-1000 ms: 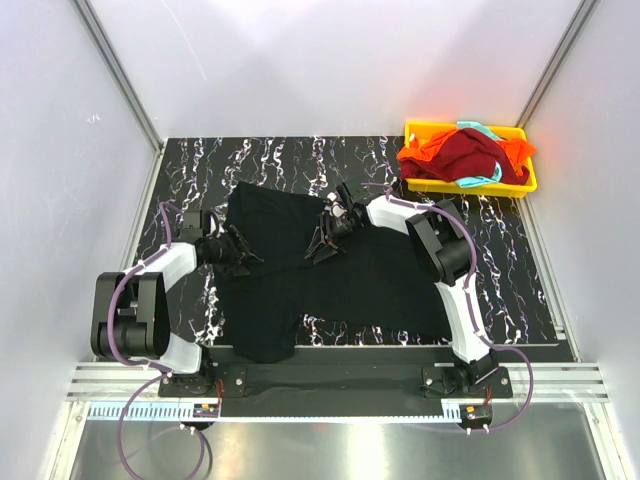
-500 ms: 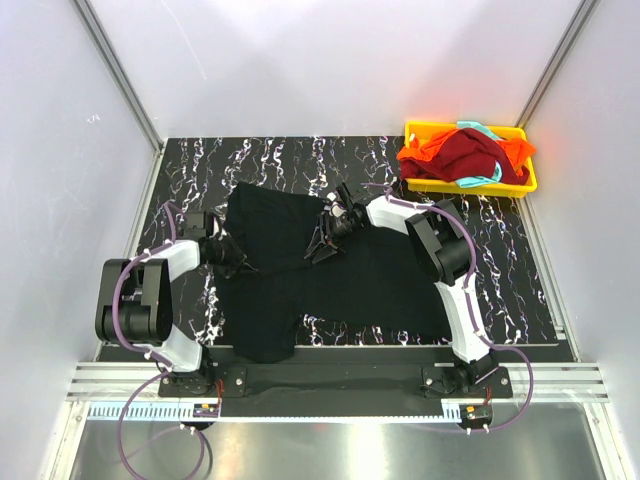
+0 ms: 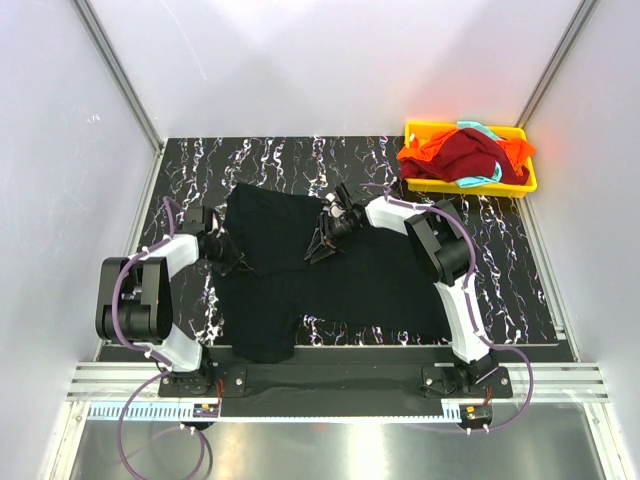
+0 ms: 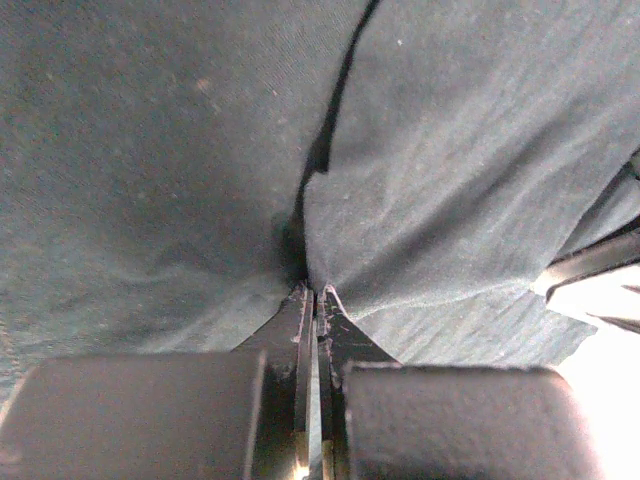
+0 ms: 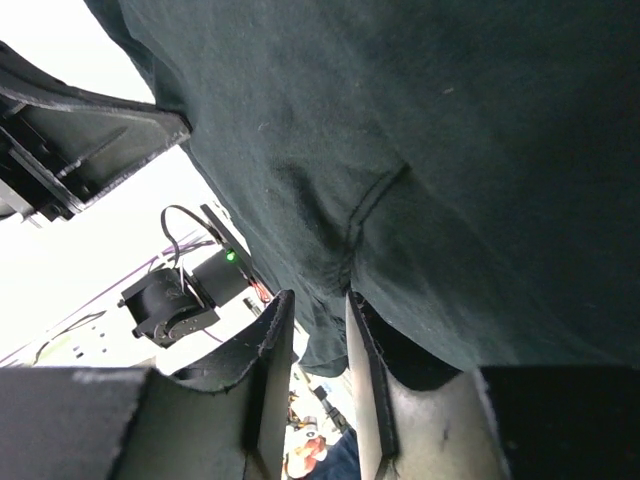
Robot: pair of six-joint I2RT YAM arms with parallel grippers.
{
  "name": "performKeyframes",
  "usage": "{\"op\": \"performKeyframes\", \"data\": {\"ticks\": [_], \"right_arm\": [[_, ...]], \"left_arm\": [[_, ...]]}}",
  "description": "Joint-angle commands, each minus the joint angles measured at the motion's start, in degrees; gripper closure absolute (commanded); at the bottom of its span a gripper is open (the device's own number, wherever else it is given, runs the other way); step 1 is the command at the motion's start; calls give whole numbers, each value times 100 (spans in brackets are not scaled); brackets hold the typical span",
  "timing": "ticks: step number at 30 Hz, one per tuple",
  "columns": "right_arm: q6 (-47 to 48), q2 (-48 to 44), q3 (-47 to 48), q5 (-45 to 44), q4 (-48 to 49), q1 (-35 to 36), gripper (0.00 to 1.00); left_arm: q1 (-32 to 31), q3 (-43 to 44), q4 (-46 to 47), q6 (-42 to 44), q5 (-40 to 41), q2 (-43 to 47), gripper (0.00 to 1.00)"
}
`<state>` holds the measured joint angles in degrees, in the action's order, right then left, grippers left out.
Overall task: Fold and stack the t-shirts
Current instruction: Fold the tshirt
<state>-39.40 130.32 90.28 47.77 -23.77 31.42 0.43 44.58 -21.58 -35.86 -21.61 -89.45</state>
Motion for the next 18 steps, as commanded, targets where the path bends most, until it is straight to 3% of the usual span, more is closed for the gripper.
{"op": "performKeyframes", "data": {"ticks": [1, 18], "right_arm": [[-59, 72, -54, 224, 109, 206, 66], [-314, 257, -204, 84, 435, 303, 61]], "left_arm": [[36, 358, -135, 272, 323, -55, 100], [45, 473, -232, 343, 139, -134, 100]]}}
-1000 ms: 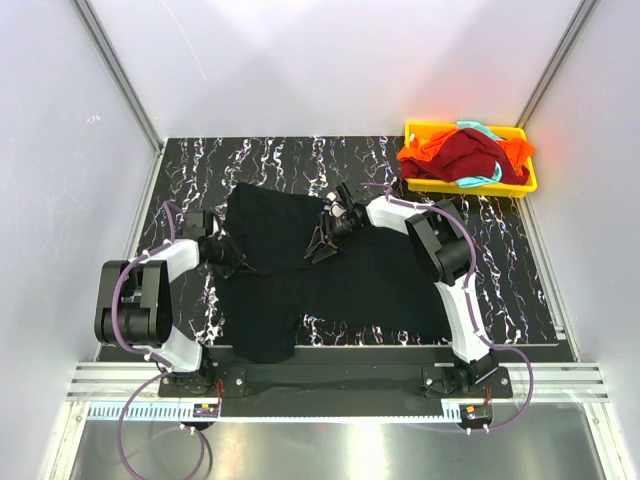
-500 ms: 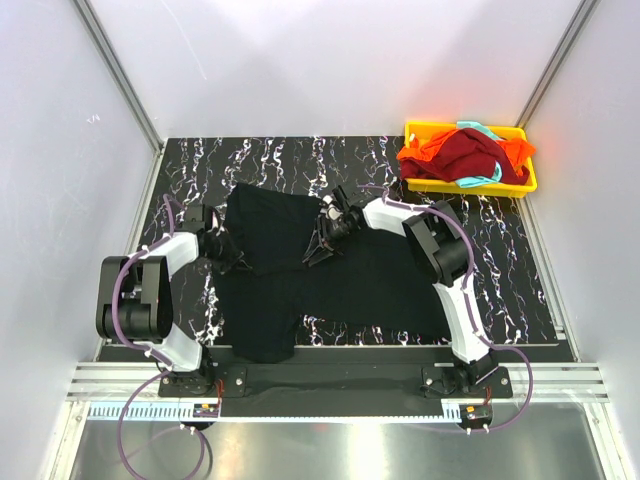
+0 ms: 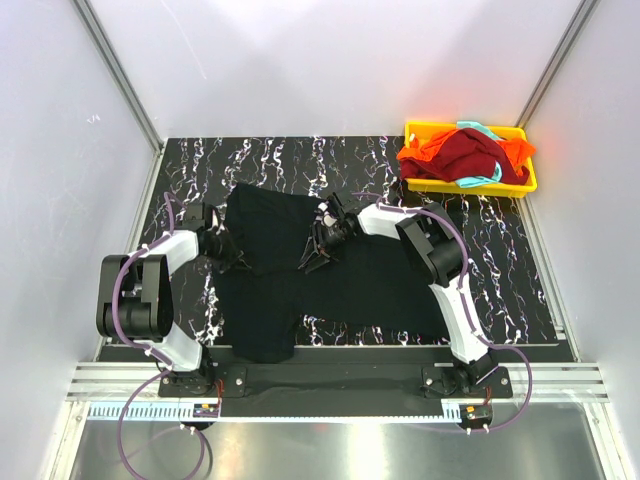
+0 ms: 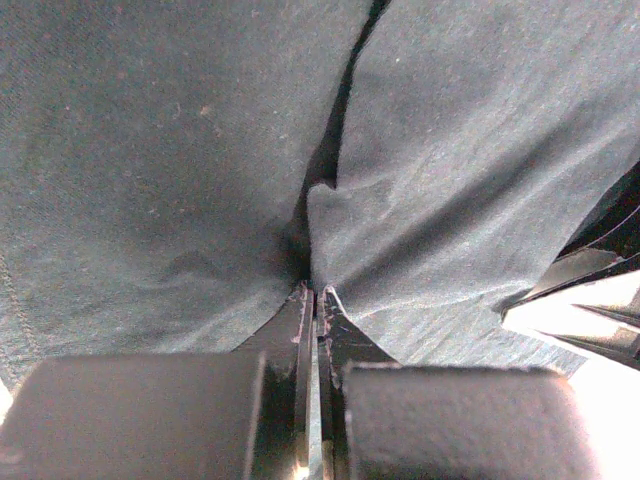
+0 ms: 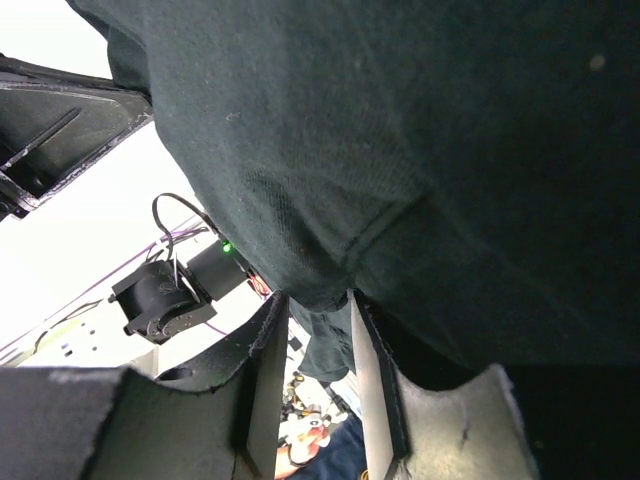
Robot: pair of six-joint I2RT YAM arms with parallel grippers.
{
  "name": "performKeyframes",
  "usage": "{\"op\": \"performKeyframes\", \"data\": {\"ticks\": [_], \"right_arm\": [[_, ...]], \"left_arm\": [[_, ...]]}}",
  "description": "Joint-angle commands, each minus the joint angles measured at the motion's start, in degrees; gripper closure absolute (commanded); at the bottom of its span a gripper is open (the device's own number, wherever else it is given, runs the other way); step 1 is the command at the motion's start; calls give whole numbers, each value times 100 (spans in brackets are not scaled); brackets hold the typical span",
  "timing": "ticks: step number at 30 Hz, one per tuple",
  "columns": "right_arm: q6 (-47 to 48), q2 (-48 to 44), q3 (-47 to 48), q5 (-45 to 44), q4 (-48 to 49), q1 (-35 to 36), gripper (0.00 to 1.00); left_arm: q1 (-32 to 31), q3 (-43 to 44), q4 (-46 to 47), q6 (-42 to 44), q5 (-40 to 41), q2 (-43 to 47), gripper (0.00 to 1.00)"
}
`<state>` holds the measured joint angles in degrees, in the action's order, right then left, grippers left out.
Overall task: Fold and stack the t-shirts
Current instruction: Fold the tshirt
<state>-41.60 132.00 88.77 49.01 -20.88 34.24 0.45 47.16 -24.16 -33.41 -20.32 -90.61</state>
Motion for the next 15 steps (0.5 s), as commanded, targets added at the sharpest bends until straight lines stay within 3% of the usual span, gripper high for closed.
{"op": "performKeyframes", "data": {"ticks": [1, 8, 10, 13, 15], "right_arm": [[-102, 89, -44, -50, 155, 21, 61], [-146, 203, 96, -59, 146, 21, 64], [-129, 177, 123, -32, 146, 21, 72], [-120, -217, -104, -50, 146, 21, 95], [-102, -384, -202, -59, 137, 21, 100]], "left_arm": [[34, 215, 26, 98, 10, -10, 100], [34, 215, 8, 89, -78, 25, 99], [43, 215, -1, 89, -78, 34, 99], [43, 241, -132, 71, -95, 148, 99], [43, 241, -211, 45, -69, 253, 99]]}}
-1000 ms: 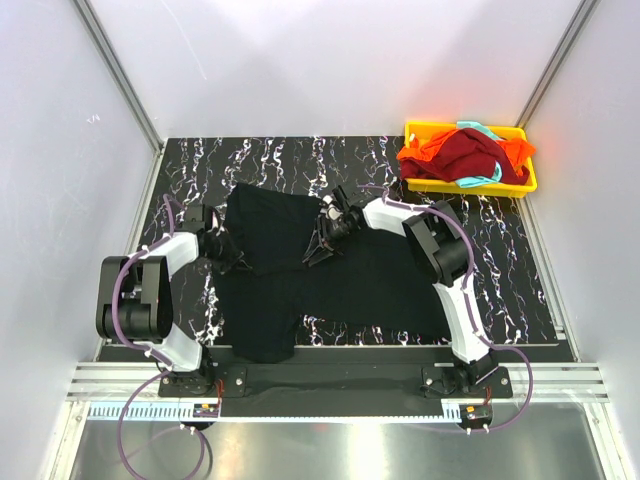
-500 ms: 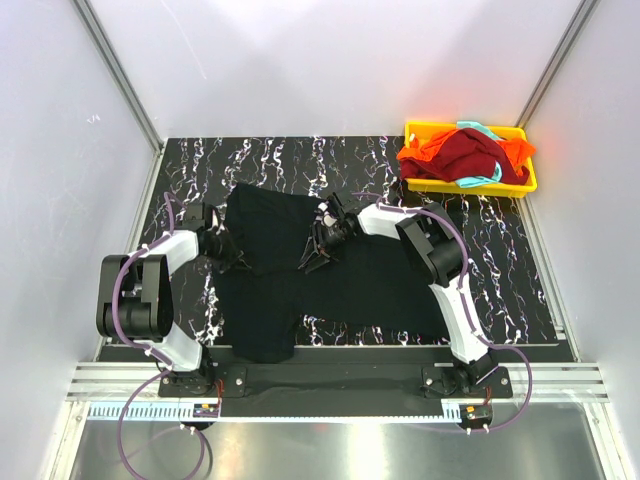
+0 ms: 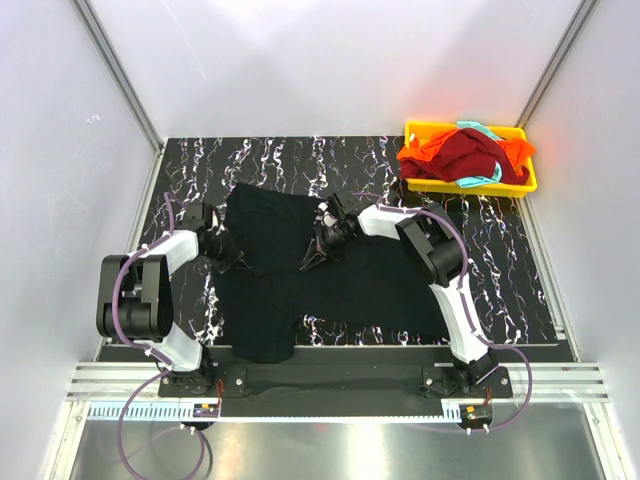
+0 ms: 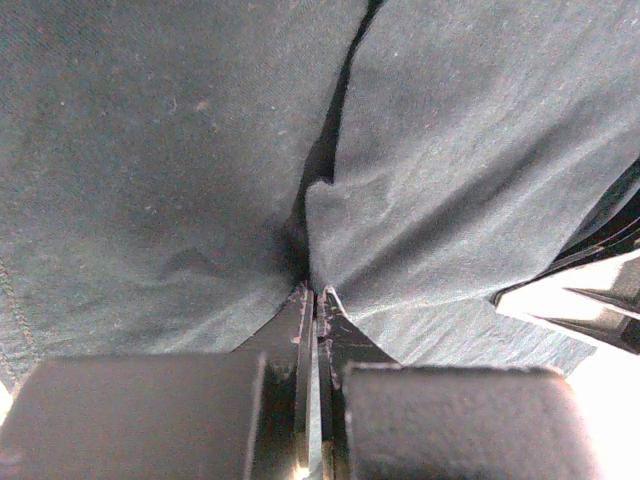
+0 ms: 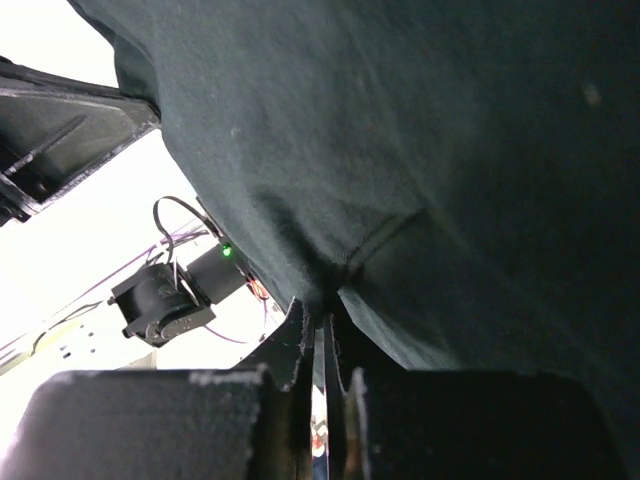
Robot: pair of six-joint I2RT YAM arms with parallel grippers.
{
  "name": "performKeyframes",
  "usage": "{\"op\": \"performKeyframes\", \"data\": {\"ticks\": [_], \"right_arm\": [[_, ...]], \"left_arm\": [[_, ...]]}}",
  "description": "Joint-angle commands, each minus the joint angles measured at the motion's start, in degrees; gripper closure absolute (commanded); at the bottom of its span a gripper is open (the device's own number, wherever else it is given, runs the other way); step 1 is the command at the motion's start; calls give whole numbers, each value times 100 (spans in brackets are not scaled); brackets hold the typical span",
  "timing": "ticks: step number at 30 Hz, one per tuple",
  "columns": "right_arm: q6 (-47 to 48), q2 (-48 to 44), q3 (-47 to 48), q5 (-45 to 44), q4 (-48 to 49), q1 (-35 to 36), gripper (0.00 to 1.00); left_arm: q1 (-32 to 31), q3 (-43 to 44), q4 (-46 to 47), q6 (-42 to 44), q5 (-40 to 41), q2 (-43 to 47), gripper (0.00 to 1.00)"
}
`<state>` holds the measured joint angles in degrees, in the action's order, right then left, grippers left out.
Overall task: Fold and stack the t-shirts
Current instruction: Fold the tshirt
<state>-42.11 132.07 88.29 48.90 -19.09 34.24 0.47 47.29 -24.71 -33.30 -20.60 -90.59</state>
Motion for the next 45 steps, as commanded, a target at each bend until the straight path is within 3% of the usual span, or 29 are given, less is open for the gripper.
{"op": "performKeyframes", "data": {"ticks": [1, 8, 19, 22, 27, 30, 34, 39, 45], "right_arm": [[-69, -453, -224, -74, -51, 21, 100], [45, -410, -233, -13, -147, 21, 100], [168, -305, -154, -179, -481, 21, 97], [360, -340, -58, -329, -788, 22, 90], [1449, -637, 618, -1196, -2471, -48, 58], [2030, -1137, 716, -1997, -2949, -416, 39], [2145, -1561, 628, -2735, -3021, -1120, 30], [2093, -1781, 725, -3737, -3004, -1674, 30], [1821, -1975, 549, -4284, -2583, -2167, 41]], "left_arm": [[32, 211, -174, -1, -32, 313, 99], [41, 44, -289, -133, 144, 770, 99], [50, -123, -315, -159, 328, 674, 97], [76, -115, -350, -212, 355, 709, 94], [103, 192, -526, 42, 899, 1192, 71], [111, 710, -456, 376, 1084, 1228, 57], [103, 1632, -43, 544, 672, 82, 53], [103, 3065, 598, 448, 215, -1389, 64], [172, 4296, 1038, -96, 47, -2935, 67]]}}
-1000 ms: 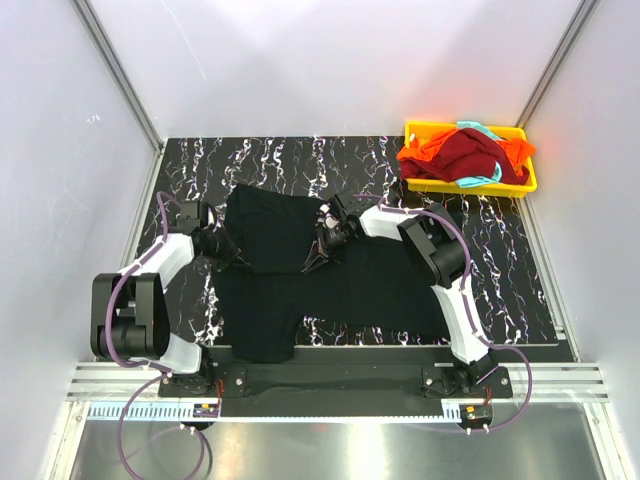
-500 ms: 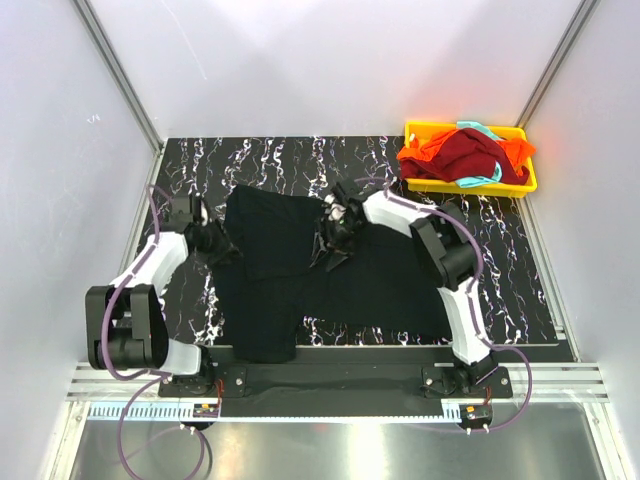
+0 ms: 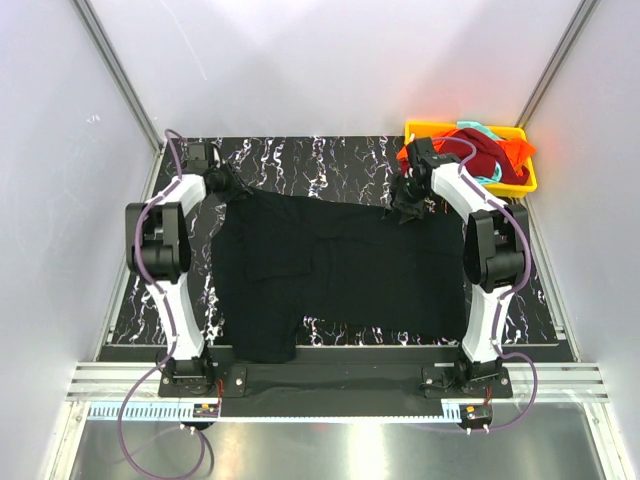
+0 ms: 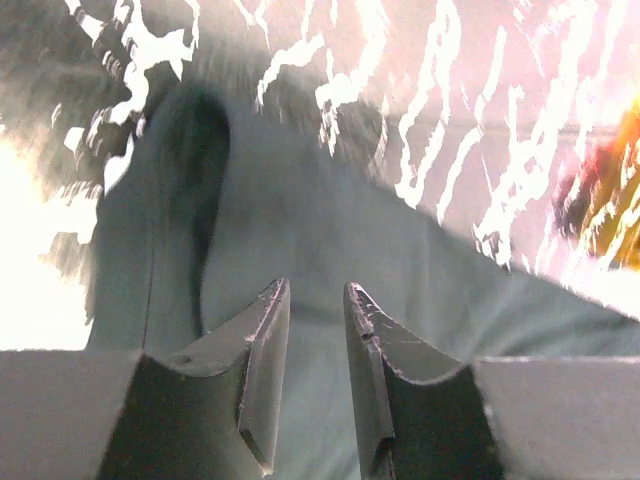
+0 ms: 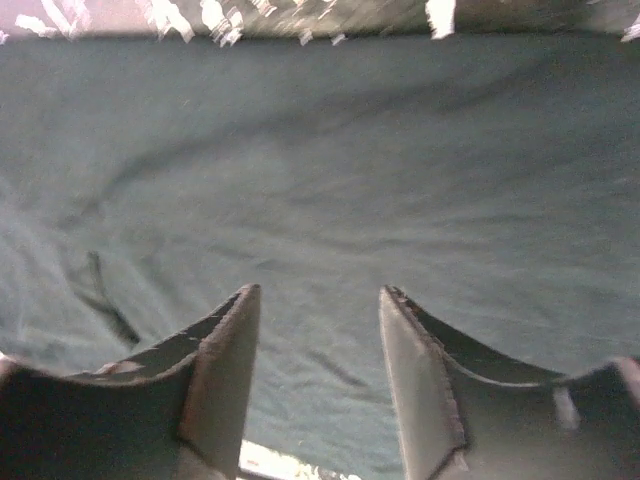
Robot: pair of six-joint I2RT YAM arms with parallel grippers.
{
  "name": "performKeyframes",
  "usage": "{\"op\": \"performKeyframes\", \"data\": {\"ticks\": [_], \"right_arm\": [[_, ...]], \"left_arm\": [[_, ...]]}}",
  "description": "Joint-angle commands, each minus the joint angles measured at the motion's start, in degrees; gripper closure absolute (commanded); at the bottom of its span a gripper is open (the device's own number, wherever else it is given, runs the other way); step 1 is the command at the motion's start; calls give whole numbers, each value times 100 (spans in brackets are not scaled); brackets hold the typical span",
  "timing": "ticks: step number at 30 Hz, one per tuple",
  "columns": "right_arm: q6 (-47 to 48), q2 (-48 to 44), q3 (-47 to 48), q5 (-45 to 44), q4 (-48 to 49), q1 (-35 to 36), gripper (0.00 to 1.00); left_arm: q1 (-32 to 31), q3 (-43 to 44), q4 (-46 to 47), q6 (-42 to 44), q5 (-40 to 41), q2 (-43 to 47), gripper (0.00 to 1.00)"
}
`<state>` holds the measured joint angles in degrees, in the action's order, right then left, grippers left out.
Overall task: Fold and stack the t-shirts
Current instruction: Fold the tshirt
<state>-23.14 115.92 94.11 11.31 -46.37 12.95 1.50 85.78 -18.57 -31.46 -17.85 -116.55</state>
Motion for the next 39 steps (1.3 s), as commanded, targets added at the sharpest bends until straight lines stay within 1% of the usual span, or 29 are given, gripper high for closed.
{"op": "performKeyframes", "data": {"ticks": [1, 2, 3, 6, 9, 12, 13, 16, 19, 21, 24, 26, 28, 30, 32, 33, 34, 35, 36, 38, 39], "right_arm": [[-94, -359, -59, -594, 250, -134, 44], [-95, -351, -85, -604, 286, -178, 46], [-138, -316, -120, -630, 321, -240, 46], [-313, -254, -313, -762, 505, -538, 48], [-428, -219, -515, -884, 743, -828, 48], [-463, -140, -630, -1261, 884, -987, 48], [-490, -131, -656, -1437, 901, -1022, 47], [-595, -122, -814, -1605, 1173, -1110, 47], [-745, -43, -885, -1641, 1288, -1181, 47], [-929, 1, -937, -1615, 1341, -1190, 47], [-1087, -122, -1078, -1431, 1464, -1198, 48], [-1088, -280, -1148, -1377, 1464, -1198, 46], [-1053, -533, -1315, -1281, 1455, -1198, 45], [-921, -745, -1517, -1149, 1385, -1181, 41], [-808, -1053, -1719, -1009, 1192, -1190, 38], [-772, -1158, -1798, -947, 1122, -1181, 37], [-737, -1351, -1904, -886, 1078, -1181, 35], [-658, -1413, -2079, -781, 1034, -1181, 34], [-622, -1458, -2150, -632, 955, -1172, 32], [-587, -1590, -2439, -446, 902, -1128, 30], [-578, -1607, -2519, -350, 884, -1050, 29]], "left_arm": [[96, 640, 485, -351, -263, -655, 68], [122, 738, 494, -413, -281, -658, 68], [201, 817, 494, -544, -307, -937, 68], [368, 1037, 494, -755, -360, -1324, 69], [605, 1248, 494, -870, -421, -1545, 70], [799, 1590, 494, -949, -614, -1870, 70], [826, 1783, 494, -949, -711, -2036, 70], [879, 2161, 494, -1020, -982, -2283, 68], [870, 2329, 495, -1011, -1115, -2311, 66], [870, 2347, 495, -950, -1151, -2206, 63], [852, 2312, 451, -774, -1195, -1907, 60], [844, 2259, 249, -582, -1134, -1723, 59], [808, 2076, -22, -440, -976, -1363, 59], [729, 1672, -296, -177, -625, -845, 60], [590, 1259, -375, 77, -396, -397, 60], [554, 761, -393, 105, -282, -186, 59], [510, 487, -402, 105, -37, 312, 59], [431, 205, -393, 53, 61, 526, 59], [396, -285, -454, 44, 236, 781, 59], [247, -736, -569, 87, 474, 1422, 59], [185, -1147, -630, 131, 562, 1634, 59]]}}
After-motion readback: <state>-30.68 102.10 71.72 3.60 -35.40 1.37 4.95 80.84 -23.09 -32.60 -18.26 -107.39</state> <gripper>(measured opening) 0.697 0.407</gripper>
